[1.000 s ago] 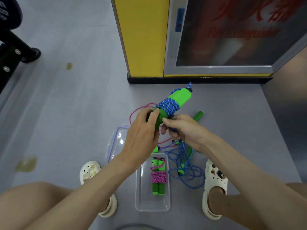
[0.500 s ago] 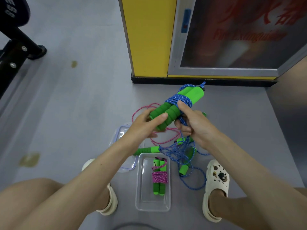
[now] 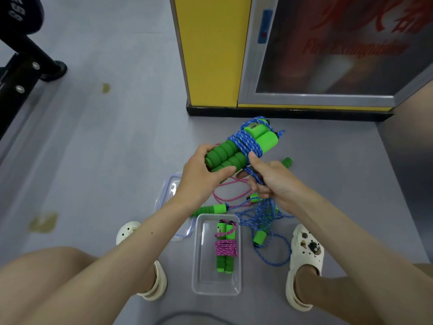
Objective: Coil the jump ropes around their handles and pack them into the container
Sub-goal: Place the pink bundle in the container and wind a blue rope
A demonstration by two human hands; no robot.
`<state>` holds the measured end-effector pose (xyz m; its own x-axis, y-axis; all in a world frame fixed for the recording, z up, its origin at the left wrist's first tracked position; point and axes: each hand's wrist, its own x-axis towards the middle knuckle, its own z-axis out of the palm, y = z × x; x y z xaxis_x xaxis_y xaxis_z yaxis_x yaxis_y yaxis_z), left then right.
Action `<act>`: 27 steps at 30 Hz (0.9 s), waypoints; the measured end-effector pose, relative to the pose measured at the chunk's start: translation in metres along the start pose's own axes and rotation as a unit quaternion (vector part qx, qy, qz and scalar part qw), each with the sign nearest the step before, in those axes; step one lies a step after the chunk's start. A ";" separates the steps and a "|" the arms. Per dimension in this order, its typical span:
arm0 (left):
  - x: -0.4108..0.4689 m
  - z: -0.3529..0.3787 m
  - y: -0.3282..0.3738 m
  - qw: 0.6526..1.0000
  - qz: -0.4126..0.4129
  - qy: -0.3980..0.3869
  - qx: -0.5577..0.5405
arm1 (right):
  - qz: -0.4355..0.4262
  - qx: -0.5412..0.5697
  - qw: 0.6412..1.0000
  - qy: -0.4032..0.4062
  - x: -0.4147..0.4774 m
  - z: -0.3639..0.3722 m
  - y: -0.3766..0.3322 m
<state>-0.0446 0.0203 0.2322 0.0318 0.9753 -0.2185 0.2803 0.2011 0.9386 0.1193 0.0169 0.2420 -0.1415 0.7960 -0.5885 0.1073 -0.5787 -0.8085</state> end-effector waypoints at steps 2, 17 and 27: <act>-0.001 0.000 -0.002 0.999 0.031 0.009 0.025 | -0.006 -0.009 1.000 -0.009 0.003 -0.001 0.002; -0.010 0.003 -0.010 0.899 0.235 0.091 0.358 | -0.003 0.028 0.999 -0.029 0.009 0.001 0.006; -0.006 0.006 -0.020 0.863 0.351 0.049 0.360 | -0.006 0.090 0.995 -0.046 0.006 -0.005 -0.004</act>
<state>-0.0448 0.0104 0.2136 0.3651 0.8437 0.3935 0.7497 -0.5171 0.4130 0.1232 0.0248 0.2424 -0.2319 0.7880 -0.5703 -0.0724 -0.5987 -0.7977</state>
